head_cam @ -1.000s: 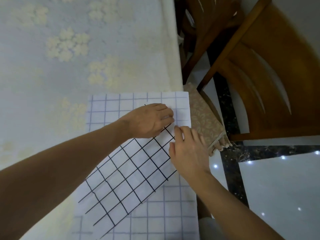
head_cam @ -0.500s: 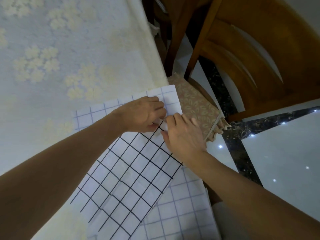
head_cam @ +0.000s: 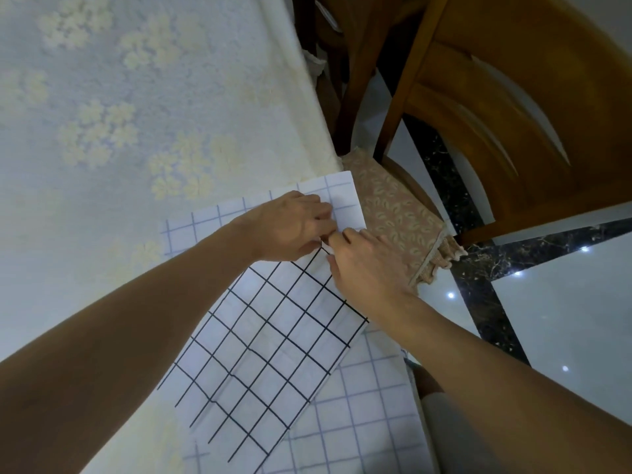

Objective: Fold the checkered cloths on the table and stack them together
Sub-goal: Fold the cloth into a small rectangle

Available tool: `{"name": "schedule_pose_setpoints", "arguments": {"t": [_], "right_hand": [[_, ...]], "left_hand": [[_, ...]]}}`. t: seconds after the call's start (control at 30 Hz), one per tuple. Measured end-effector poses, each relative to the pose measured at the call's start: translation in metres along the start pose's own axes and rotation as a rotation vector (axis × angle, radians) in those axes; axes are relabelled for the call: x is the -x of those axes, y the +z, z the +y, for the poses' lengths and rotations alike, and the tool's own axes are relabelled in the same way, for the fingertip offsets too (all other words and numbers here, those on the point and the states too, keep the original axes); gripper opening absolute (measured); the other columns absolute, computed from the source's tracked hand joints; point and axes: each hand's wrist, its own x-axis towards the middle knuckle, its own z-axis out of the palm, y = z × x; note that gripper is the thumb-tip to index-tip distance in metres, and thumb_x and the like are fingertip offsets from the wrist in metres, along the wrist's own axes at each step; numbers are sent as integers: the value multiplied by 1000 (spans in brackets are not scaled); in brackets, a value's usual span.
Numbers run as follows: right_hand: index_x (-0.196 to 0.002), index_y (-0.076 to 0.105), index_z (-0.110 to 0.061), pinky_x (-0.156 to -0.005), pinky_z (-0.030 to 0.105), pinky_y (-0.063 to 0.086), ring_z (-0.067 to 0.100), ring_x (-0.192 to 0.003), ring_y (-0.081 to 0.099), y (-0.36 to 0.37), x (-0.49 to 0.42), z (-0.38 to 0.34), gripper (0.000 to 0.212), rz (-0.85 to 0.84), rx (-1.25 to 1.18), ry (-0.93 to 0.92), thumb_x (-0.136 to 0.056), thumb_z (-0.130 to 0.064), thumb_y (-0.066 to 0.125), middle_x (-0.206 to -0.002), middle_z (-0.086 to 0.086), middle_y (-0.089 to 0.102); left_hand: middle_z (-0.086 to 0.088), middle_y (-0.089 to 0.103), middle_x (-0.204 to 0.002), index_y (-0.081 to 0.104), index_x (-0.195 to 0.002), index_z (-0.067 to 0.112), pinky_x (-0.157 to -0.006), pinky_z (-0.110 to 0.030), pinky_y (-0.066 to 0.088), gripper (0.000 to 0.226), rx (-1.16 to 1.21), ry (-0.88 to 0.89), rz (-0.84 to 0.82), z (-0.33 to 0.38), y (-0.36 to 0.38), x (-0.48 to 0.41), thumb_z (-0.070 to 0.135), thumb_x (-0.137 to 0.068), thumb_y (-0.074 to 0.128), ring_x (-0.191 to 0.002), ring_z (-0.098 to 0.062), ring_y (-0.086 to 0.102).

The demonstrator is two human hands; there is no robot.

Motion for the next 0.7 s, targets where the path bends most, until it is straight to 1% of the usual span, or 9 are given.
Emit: {"name": "schedule_pose_setpoints", "arguments": {"t": [0.1, 0.17, 0.2, 0.27, 0.37, 0.43, 0.53, 0.63, 0.7], "right_hand": [[-88, 65, -10, -47, 26, 32, 24, -51, 57, -9, -8, 7, 16, 27, -4, -8, -80, -14, 79, -60, 5, 60], [-92, 66, -9, -45, 22, 22, 24, -45, 56, -18, -15, 12, 17, 25, -12, -1, -81, -14, 78, -57, 5, 60], [-95, 66, -9, -45, 22, 21, 25, -47, 58, -24, -18, 14, 15, 12, -38, -6, -84, -15, 75, -59, 6, 62], [-104, 65, -11, -47, 26, 26, 27, -61, 63, -33, -22, 16, 12, -37, -107, -18, -95, -19, 61, -73, 8, 67], [-105, 68, -15, -53, 28, 30, 26, -75, 62, -43, -19, 9, 22, -58, -117, -45, -101, -22, 48, -89, 8, 69], [-104, 70, -16, -55, 29, 31, 23, -74, 60, -50, -12, -2, 27, -57, -126, -38, -102, -22, 44, -90, 6, 69], [-112, 68, -18, -57, 30, 34, 21, -72, 56, -60, 6, -28, 30, -84, -104, -14, -102, -22, 41, -93, 2, 68], [-124, 61, -20, -62, 31, 34, 23, -90, 63, -72, 32, -58, 32, -142, -47, -1, -102, -19, 39, -108, 1, 66], [-126, 58, -18, -63, 30, 32, 23, -95, 62, -77, 53, -80, 32, -186, 1, 1, -101, -13, 39, -113, 1, 65]], "left_hand": [[-7, 64, -87, 70, -96, 10, -65, -39, 48, 9, 10, -48, 20, 0, -4, 0, 12, -87, 69, -75, -27, 58], [-8, 66, -86, 73, -96, 9, -63, -39, 50, 9, 15, -87, 54, 2, -8, -2, 10, -89, 68, -72, -28, 60], [-7, 68, -86, 74, -96, 10, -64, -39, 51, 10, 16, -105, 66, 3, -11, -2, 9, -90, 66, -72, -28, 61], [-6, 70, -85, 74, -97, 12, -67, -42, 52, 12, 9, -138, 78, 4, -14, 2, 10, -93, 62, -73, -28, 62], [-5, 70, -85, 73, -100, 13, -66, -43, 54, 18, -5, -195, 142, 12, -22, 17, 12, -95, 56, -74, -30, 63], [-4, 71, -87, 73, -105, 12, -66, -41, 55, 17, -23, -202, 190, 22, -29, 31, 11, -95, 60, -74, -29, 62], [-5, 70, -84, 73, -106, 8, -64, -38, 54, 18, -54, -173, 249, 38, -39, 57, 4, -89, 70, -70, -29, 61], [-9, 70, -87, 71, -108, 4, -64, -41, 54, 23, -84, -147, 286, 55, -39, 88, -4, -87, 67, -71, -31, 60], [-13, 71, -94, 69, -111, 2, -68, -45, 56, 28, -100, -137, 312, 67, -37, 111, -9, -86, 62, -76, -34, 64]]}}
